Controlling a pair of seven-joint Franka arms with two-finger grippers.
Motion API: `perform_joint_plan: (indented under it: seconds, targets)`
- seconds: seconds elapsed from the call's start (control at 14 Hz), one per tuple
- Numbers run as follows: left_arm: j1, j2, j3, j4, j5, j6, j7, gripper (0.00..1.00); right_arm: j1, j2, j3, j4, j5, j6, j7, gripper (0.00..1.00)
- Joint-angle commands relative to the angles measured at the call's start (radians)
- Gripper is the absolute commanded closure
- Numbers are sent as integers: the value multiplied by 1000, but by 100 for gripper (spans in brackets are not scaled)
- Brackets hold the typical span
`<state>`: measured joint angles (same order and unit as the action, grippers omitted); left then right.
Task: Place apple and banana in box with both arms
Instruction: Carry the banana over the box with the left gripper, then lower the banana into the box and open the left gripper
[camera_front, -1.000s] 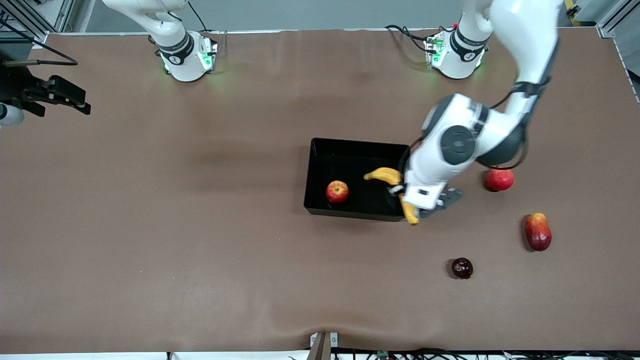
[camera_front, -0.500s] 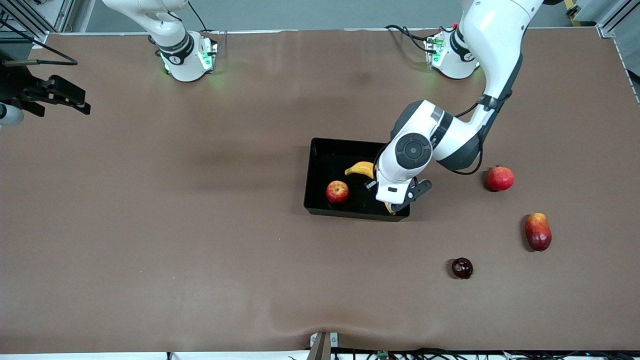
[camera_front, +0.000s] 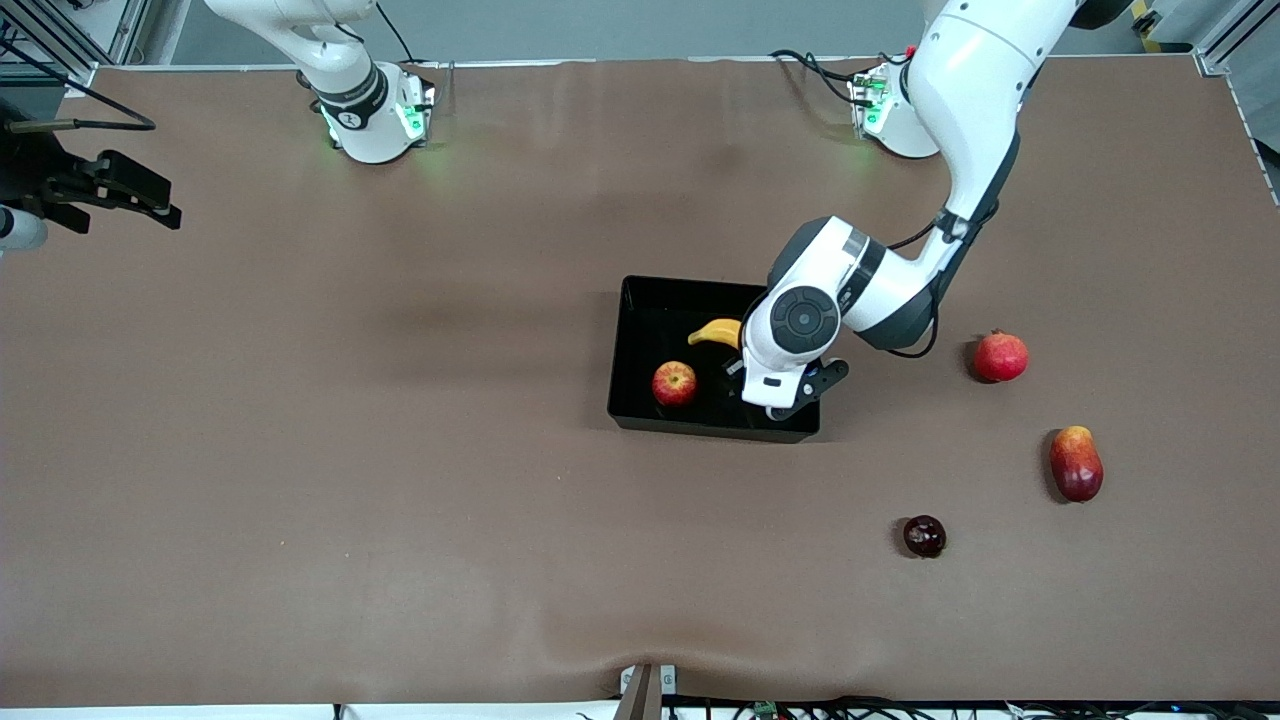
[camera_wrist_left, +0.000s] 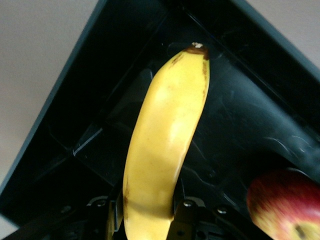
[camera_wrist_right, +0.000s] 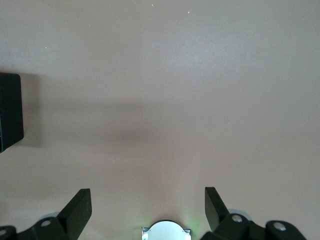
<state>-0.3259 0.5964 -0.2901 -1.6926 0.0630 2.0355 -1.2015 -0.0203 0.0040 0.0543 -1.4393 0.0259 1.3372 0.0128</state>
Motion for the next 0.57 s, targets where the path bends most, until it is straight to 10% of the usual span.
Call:
perform_joint_plan:
  seconds: [0.0,0.36,0.5]
  targets:
    - [-12,25,8,14,63,0,-13,100,-18,-9,15,0,0,0,-11,0]
    - [-12,74,8,24,92,61,-13,98,-17,-9,15,0,0,2,-11,0]
    - [-9,76,9,34,92,61,-13,55,-17,-9,15,0,0,3,-11,0]
